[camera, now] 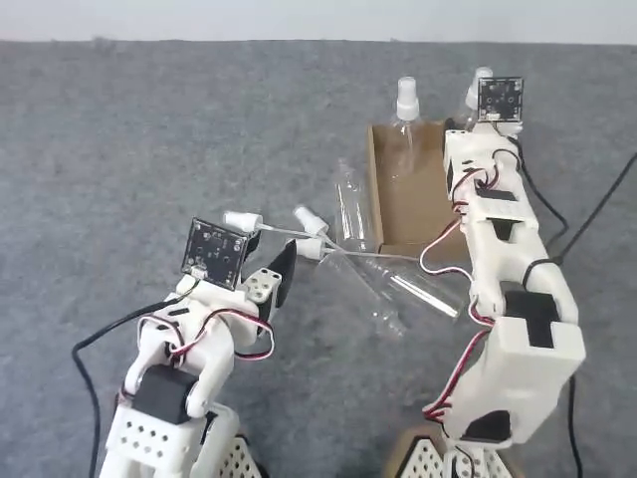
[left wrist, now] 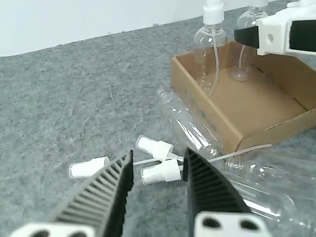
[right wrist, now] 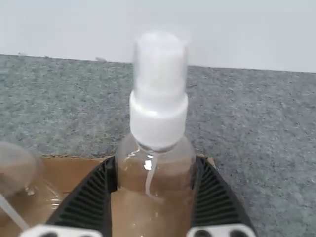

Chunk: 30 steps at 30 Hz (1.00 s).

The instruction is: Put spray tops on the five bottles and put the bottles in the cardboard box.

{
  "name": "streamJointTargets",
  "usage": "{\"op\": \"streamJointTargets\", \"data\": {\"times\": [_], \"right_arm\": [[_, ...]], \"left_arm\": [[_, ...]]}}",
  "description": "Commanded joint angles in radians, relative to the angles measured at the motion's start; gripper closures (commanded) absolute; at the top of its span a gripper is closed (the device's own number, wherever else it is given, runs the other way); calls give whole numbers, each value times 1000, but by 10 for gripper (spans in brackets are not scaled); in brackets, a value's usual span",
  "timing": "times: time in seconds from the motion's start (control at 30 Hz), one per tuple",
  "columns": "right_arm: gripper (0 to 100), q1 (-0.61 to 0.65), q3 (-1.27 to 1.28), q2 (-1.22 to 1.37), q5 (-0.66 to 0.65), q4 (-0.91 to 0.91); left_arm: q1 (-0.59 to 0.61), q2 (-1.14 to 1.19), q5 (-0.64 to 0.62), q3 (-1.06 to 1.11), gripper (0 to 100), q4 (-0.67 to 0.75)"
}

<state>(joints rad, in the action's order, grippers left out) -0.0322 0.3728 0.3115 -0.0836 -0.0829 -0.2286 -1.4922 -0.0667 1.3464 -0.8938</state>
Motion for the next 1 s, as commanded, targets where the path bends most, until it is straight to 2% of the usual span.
{"op": "streamJointTargets", "data": {"times": [0.0,0.13,0.27,0.7,0.9,0.97], "right_arm": [[961,15,-66,-10,5,-22],[858,15,-66,-10,5,-21],[797,15,-66,-10,3,-21],[689,18,-72,-21,3,-21],[677,27,-103,-21,3,-16],[677,25,-158,-22,3,47]], "left_arm": [[2,-6,6,-10,854,28],[2,-6,6,-10,854,28],[2,-6,6,-10,854,28],[2,-6,8,-8,854,28],[2,-6,8,-8,854,28],[2,-6,8,-8,854,28]]}}
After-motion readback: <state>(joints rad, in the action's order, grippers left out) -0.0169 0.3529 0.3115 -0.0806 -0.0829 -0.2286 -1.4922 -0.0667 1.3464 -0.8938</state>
